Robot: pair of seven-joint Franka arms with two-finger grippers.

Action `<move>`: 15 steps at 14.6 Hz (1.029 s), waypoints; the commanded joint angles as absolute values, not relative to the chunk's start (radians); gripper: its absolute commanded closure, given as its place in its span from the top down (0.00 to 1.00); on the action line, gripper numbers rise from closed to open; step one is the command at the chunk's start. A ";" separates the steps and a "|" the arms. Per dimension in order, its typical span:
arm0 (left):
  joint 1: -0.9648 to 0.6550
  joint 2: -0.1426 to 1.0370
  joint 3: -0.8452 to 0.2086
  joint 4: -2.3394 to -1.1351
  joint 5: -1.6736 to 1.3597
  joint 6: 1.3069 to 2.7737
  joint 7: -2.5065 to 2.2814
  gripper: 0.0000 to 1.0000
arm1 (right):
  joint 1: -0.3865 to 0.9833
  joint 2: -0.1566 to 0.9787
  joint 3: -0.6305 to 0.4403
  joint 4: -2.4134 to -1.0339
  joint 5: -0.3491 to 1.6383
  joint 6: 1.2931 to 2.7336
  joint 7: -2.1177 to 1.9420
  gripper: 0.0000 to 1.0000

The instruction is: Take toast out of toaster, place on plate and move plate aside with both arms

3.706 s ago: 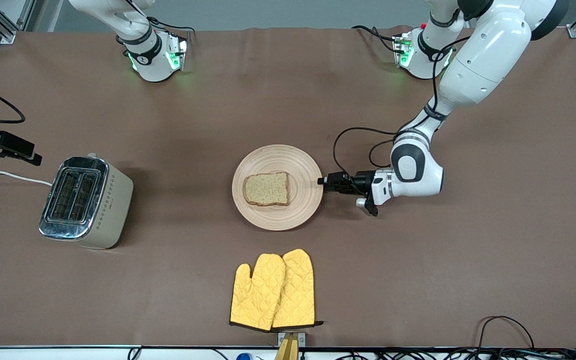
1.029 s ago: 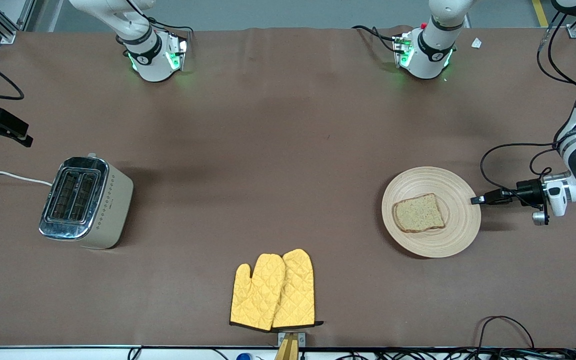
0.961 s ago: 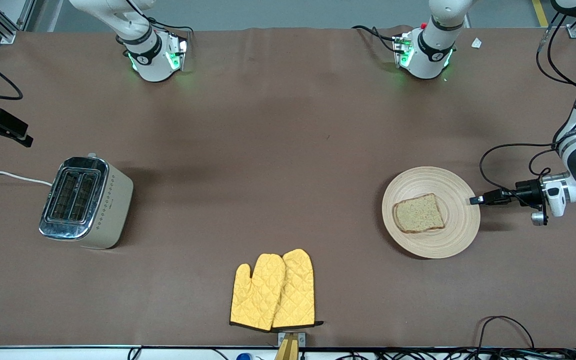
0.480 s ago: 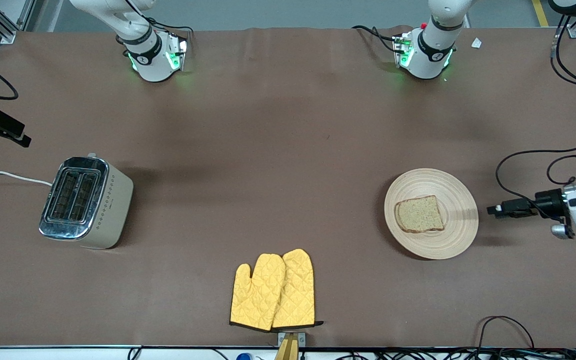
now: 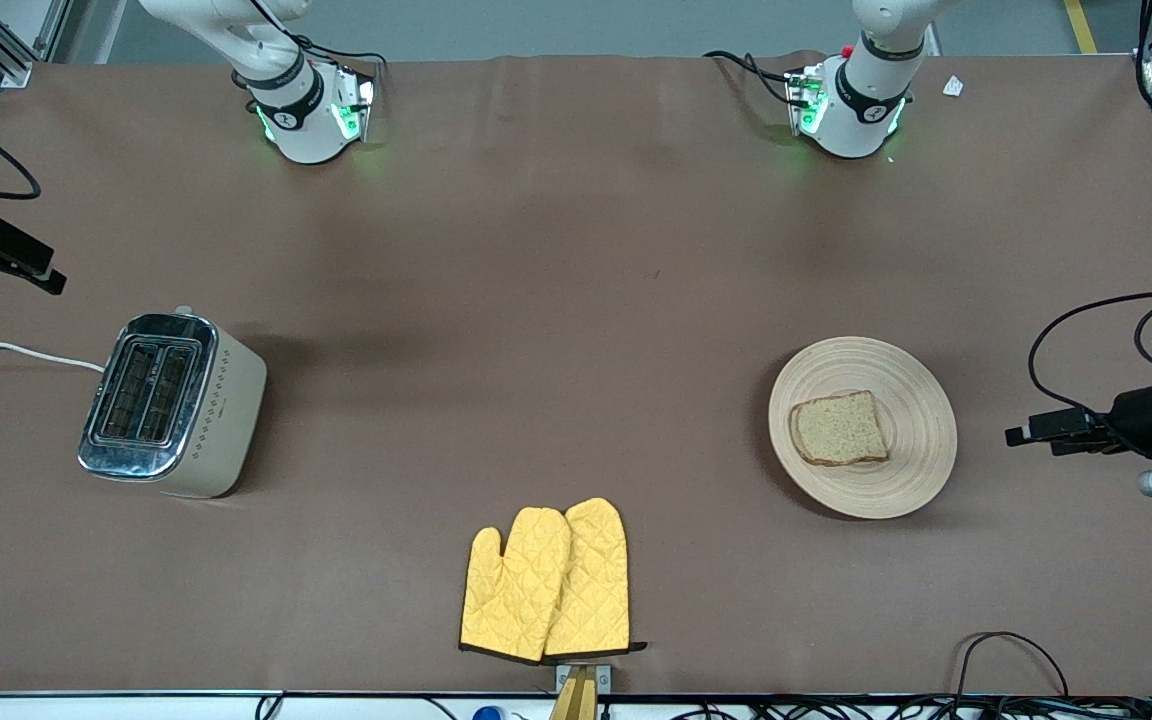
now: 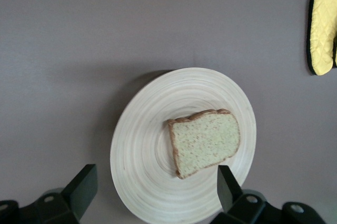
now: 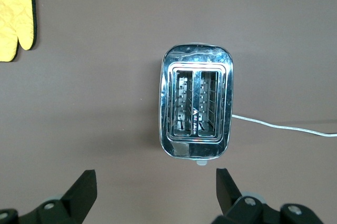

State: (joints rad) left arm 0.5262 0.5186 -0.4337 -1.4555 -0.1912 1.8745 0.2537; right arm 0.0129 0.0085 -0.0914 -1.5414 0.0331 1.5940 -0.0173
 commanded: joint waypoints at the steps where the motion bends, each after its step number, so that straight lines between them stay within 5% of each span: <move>1: 0.497 0.407 -0.455 -1.473 -0.128 1.804 0.106 1.00 | 0.008 -0.018 -0.084 -1.574 0.044 1.608 -0.014 1.00; 6: 0.436 0.264 -0.505 -1.480 -0.015 1.710 -0.040 1.00 | 0.009 -0.018 -0.084 -1.574 0.044 1.611 -0.014 1.00; 11: 0.142 0.140 -0.206 -1.491 0.028 1.661 -0.026 1.00 | 0.009 -0.018 -0.084 -1.574 0.044 1.611 -0.014 1.00; 15: 0.040 0.003 -0.129 -1.624 0.020 1.654 -0.040 1.00 | 0.009 -0.017 -0.084 -1.574 0.044 1.611 -0.014 1.00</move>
State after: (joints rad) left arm 0.0831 0.1051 -0.1673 -1.5078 0.0114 1.6461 -0.0356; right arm 0.0131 0.0085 -0.0892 -1.5418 0.0332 1.5964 -0.0173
